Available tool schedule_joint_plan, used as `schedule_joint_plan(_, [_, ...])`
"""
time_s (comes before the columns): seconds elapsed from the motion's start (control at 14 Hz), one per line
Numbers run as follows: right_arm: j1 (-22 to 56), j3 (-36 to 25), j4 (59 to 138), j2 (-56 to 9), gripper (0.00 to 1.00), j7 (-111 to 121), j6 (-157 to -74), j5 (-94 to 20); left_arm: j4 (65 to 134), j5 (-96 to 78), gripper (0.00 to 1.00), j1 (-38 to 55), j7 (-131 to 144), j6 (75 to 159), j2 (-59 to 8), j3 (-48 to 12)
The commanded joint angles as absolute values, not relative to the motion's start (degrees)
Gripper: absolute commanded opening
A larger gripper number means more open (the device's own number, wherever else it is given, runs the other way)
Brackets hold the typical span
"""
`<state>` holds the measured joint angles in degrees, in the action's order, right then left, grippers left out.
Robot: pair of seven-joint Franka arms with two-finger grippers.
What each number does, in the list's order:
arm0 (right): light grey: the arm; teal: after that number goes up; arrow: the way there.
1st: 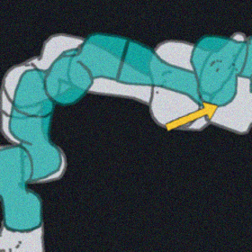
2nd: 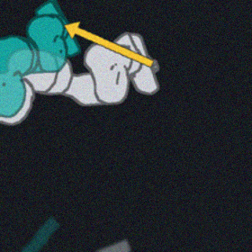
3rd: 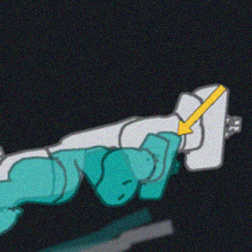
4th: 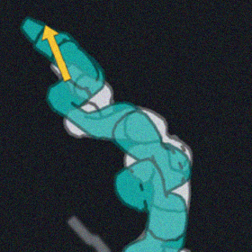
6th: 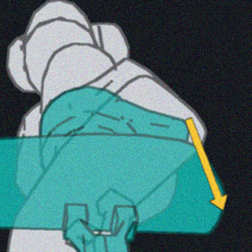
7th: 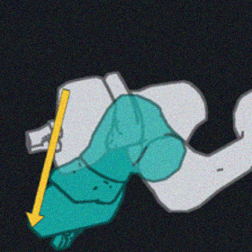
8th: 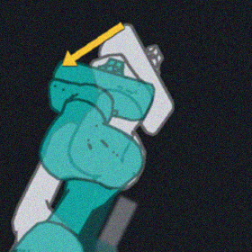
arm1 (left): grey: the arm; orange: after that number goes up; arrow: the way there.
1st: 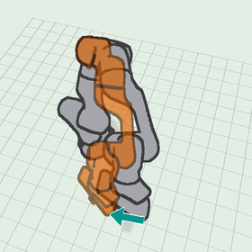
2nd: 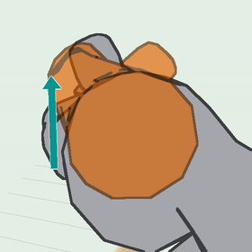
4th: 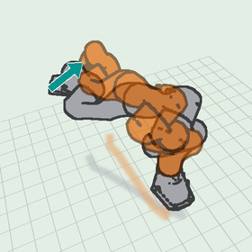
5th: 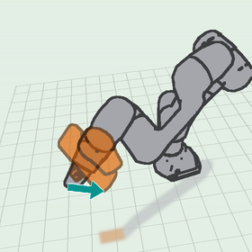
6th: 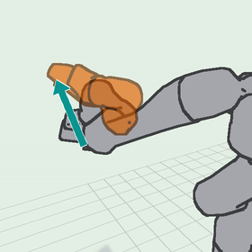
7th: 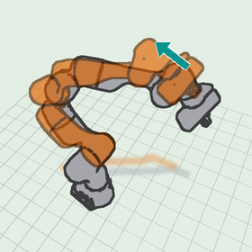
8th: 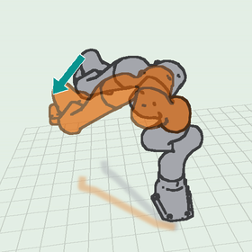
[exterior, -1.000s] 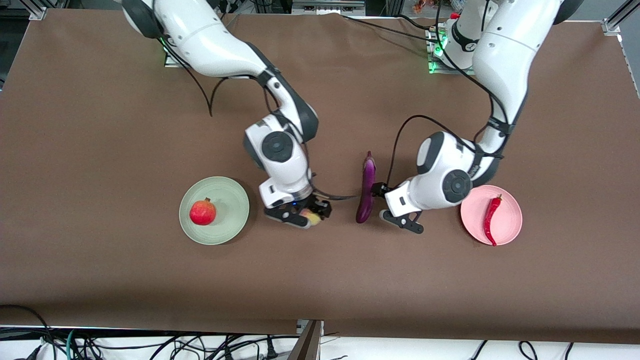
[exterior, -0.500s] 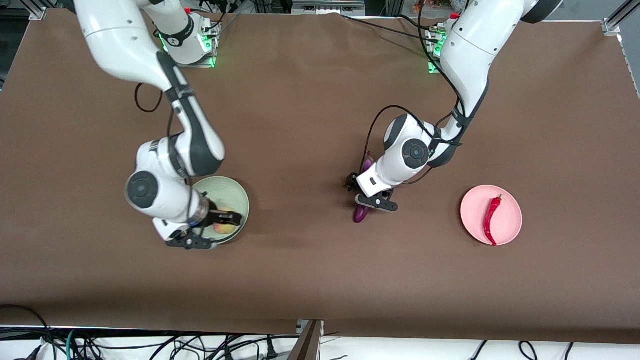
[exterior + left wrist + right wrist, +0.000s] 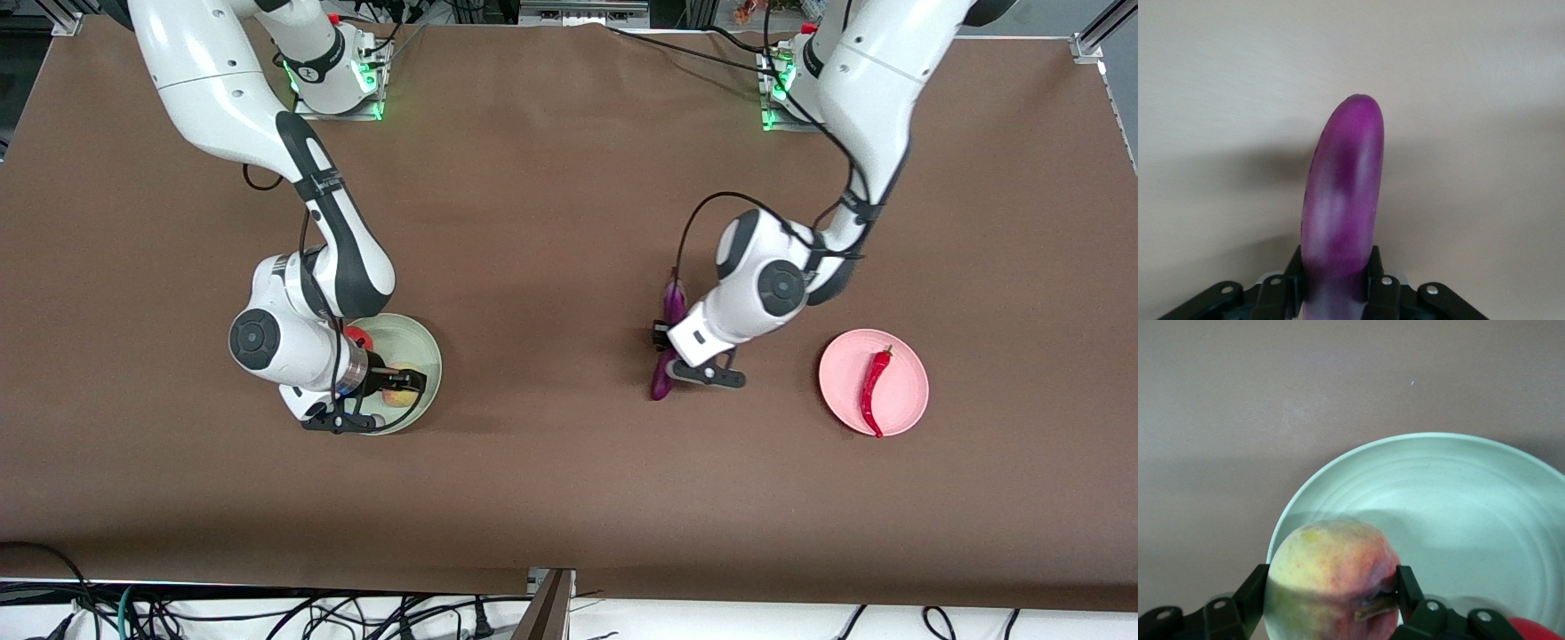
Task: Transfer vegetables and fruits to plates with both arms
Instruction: 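Grasp the eggplant with the left gripper while the right gripper carries the peach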
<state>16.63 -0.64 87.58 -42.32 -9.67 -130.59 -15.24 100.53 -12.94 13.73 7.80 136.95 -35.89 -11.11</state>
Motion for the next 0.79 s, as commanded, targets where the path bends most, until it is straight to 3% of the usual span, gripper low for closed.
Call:
schedule_joint_plan(0.0, [16.3,-0.4,90.4,-40.2,0.8,-10.1,-130.7,-16.4,100.8,-10.3,0.0,9.7,7.3,127.6,-30.9,-10.6])
schedule_joint_plan(0.07, [16.3,-0.4,90.4,-40.1,1.0,-10.1,-130.6,-16.4,100.4,-5.8,0.0,8.0,7.0,125.1,-29.9,-10.4])
schedule_joint_plan(0.29, [16.3,-0.4,89.8,-37.5,1.0,-10.9,-127.3,-16.4,100.3,4.2,0.0,4.5,-1.1,116.9,-27.7,-9.8])
schedule_joint_plan(0.5, [16.3,-0.6,87.9,-34.0,1.0,-12.7,-120.2,-16.3,100.2,15.4,0.0,-1.3,-6.0,117.9,-28.9,-9.1])
schedule_joint_plan(0.71, [16.3,-0.9,87.6,-32.3,1.0,-13.8,-117.7,-16.0,100.3,16.0,0.0,-4.8,-11.3,119.7,-30.9,-9.2])
